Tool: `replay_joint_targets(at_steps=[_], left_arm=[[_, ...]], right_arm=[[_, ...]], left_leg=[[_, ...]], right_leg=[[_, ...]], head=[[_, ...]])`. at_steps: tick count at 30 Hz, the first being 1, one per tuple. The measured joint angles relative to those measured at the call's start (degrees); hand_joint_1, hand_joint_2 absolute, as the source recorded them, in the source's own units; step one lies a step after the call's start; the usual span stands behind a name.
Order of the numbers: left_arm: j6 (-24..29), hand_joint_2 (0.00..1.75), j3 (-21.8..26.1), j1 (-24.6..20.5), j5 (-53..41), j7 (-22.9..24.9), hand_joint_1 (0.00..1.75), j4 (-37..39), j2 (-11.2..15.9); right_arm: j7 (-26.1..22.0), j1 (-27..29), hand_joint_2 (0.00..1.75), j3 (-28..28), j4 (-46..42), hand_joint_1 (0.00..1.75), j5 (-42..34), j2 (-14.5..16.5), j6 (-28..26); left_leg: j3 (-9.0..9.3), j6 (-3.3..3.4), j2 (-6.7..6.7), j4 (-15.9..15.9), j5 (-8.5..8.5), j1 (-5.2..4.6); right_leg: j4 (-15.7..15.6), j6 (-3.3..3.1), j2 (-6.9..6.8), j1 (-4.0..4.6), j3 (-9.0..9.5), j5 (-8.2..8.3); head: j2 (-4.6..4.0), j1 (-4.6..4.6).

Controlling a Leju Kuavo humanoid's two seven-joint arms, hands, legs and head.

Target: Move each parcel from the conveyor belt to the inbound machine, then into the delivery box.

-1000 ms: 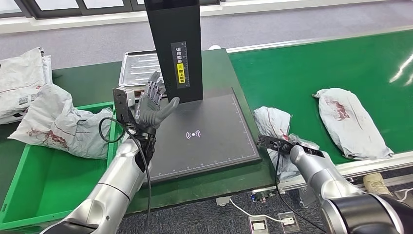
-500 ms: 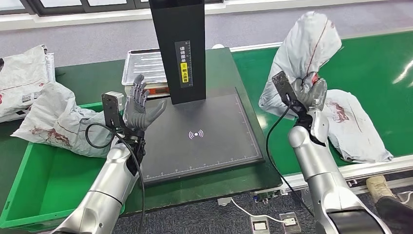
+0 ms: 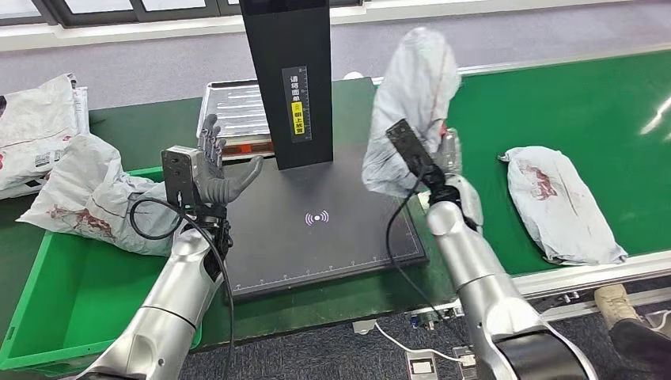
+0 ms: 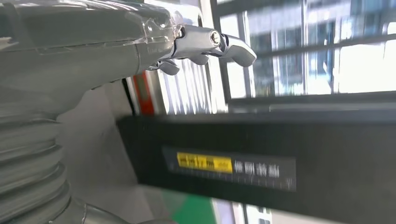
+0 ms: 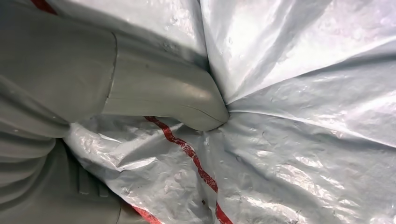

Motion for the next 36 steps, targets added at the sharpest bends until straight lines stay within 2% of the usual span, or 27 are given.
replay_joint_targets(at_steps=[4, 9, 20, 31, 32, 33, 34, 36], left_arm=[[1.88, 1.75, 0.0, -0.58, -0.4, -0.1, 0.0, 0.72, 0.01], [2.56, 1.75, 0.0, -0.99, 0.12, -0.14, 0.0, 1.69, 0.06], [2.96, 1.75, 0.0, -1.07, 0.2, 0.53, 0.0, 2.34, 0.25], [2.97, 1.75, -0.02, -1.07, 0.1, 0.71, 0.0, 2.41, -0.08], [2.98, 1.75, -0.02, -1.07, 0.1, 0.71, 0.0, 2.41, -0.08], [2.98, 1.75, -0.02, -1.07, 0.1, 0.71, 0.0, 2.41, -0.08], [2.98, 1.75, -0.02, -1.07, 0.1, 0.71, 0.0, 2.41, -0.08], [2.97, 1.75, -0.02, -1.07, 0.1, 0.71, 0.0, 2.41, -0.09]], right_arm=[[-0.82, -1.44, 1.75, 3.42, 9.02, 1.75, -2.33, 4.11, 2.14], [-2.17, -2.03, 1.75, 5.45, 16.26, 1.75, -6.77, 6.41, 6.58], [0.49, -2.78, 1.75, 7.5, 22.94, 1.75, -9.64, 7.3, 14.65], [1.46, -3.37, 1.75, 9.26, 24.53, 1.75, -8.16, 7.26, 13.54], [1.46, -3.39, 1.75, 9.3, 24.57, 1.71, -8.16, 7.26, 13.54], [1.47, -3.41, 1.75, 9.34, 24.61, 1.49, -8.15, 7.26, 13.54], [1.47, -3.44, 1.75, 9.38, 24.66, 1.17, -8.15, 7.26, 13.54], [1.4, -3.46, 1.75, 9.41, 24.71, 0.34, -8.2, 7.26, 13.54]], left_leg=[[-0.03, -0.02, -0.16, 0.0, 0.01, 0.05], [-0.12, -0.01, -0.25, 0.0, 0.0, 0.03], [-0.07, 0.0, -0.2, 0.01, -0.02, 0.02], [0.13, 0.0, -0.16, 0.02, -0.02, 0.02], [0.14, 0.0, -0.16, 0.02, -0.02, 0.02], [0.15, 0.0, -0.16, 0.02, -0.02, 0.02], [0.15, 0.0, -0.16, 0.02, -0.02, 0.02], [0.16, 0.0, -0.16, 0.02, -0.02, 0.02]], right_leg=[[0.01, -0.06, -0.15, 0.02, -0.01, -0.05], [-0.02, -0.08, -0.24, -0.01, -0.02, -0.08], [-0.07, -0.08, -0.21, 0.0, -0.04, -0.07], [-0.08, -0.08, -0.18, -0.01, 0.17, -0.07], [-0.08, -0.08, -0.18, -0.01, 0.18, -0.07], [-0.08, -0.08, -0.18, -0.01, 0.19, -0.07], [-0.08, -0.08, -0.18, -0.01, 0.19, -0.07], [-0.08, -0.08, -0.18, -0.01, 0.2, -0.07]], head=[[0.0, -0.01], [0.0, 0.01], [0.0, 0.0], [0.0, 0.01], [0.0, 0.01], [0.0, 0.01], [0.0, 0.01], [0.0, 0.01]])
